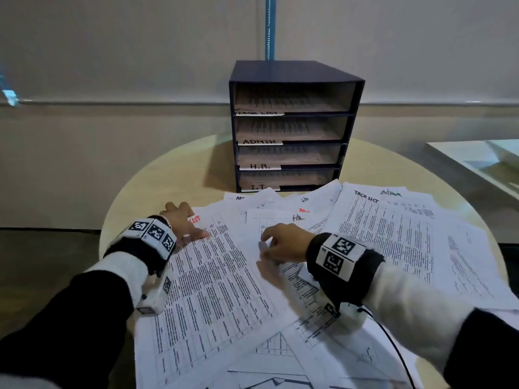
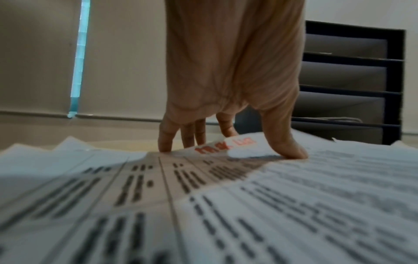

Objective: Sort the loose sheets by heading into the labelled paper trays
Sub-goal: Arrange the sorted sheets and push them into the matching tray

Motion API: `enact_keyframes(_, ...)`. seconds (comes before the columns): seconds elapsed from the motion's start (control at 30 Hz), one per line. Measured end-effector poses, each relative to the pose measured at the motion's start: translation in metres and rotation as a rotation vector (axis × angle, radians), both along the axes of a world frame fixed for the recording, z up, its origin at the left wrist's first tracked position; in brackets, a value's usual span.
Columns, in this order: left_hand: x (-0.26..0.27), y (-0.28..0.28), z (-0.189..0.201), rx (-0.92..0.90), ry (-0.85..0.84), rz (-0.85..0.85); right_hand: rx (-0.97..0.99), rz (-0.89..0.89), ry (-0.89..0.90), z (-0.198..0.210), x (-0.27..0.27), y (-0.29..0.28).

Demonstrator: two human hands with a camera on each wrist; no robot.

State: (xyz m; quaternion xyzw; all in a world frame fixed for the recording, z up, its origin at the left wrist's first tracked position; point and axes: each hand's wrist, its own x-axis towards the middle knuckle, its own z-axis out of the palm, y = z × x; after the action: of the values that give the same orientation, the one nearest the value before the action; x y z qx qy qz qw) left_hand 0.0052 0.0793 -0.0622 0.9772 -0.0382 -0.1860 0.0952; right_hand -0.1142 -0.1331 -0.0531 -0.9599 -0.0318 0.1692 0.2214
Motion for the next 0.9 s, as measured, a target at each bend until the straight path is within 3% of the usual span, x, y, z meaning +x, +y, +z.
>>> enact_keyframes(0.1,-0.006,-0.008,0.002,-0.076,-0.067,-0.079,0.061,-0.026,0.042,-0.002,-0.001,-0.001)
enact_keyframes(0.23,-0.021,-0.027,0.017,-0.336,-0.191,-0.172,0.203,-0.097,0.058,0.001,0.0,-0.006)
enact_keyframes(0.37,-0.031,-0.051,0.037,-0.587,-0.316,-0.201,0.408,-0.117,-0.031,0.006,0.002,-0.02)
enact_keyframes(0.47,-0.032,-0.068,0.05,-0.737,-0.358,-0.235,0.625,-0.284,-0.124,0.014,-0.003,-0.04)
enact_keyframes(0.57,-0.031,-0.078,0.059,-0.759,-0.328,-0.241,0.646,-0.393,-0.177,0.022,-0.009,-0.068)
enact_keyframes(0.7,-0.022,-0.081,0.054,-0.743,-0.252,-0.117,0.618,-0.507,-0.27,0.024,-0.016,-0.119)
enact_keyframes(0.9,-0.019,-0.098,0.031,-1.0,0.011,0.083,0.648,-0.645,-0.369,0.016,-0.025,-0.162)
